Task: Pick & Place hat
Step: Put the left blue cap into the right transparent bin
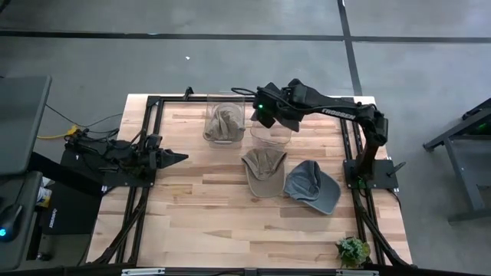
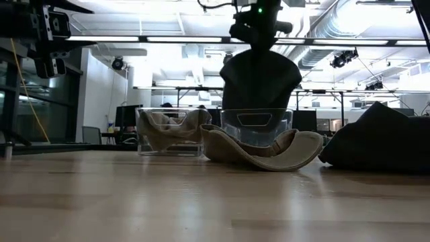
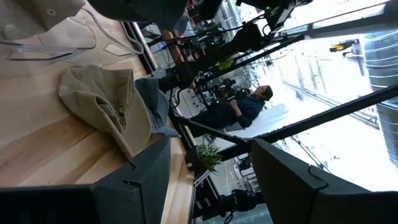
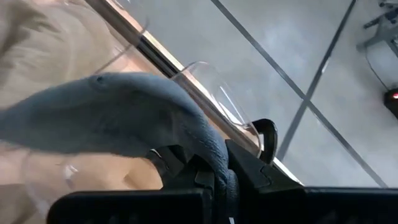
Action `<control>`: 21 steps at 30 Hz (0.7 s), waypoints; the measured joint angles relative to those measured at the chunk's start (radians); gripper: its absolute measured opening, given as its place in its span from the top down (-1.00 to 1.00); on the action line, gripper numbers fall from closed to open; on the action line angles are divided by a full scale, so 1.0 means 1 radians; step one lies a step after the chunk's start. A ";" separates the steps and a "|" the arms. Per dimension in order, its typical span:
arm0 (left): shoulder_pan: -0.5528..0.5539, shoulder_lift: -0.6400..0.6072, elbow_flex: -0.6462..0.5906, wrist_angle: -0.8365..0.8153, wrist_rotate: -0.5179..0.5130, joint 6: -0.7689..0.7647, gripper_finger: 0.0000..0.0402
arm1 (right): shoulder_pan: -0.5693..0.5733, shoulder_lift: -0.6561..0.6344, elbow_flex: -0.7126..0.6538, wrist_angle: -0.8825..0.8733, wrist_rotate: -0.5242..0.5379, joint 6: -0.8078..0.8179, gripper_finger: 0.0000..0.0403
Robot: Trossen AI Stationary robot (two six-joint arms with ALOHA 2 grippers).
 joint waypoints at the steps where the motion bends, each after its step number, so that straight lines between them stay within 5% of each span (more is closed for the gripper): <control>1: 0.000 0.000 0.000 0.000 0.000 0.000 -0.03 | -0.006 0.002 0.000 0.000 0.000 -0.005 0.93; 21: 0.000 0.000 0.000 -0.030 -0.011 -0.021 -0.03 | -0.091 0.047 0.000 0.003 0.011 -0.100 0.93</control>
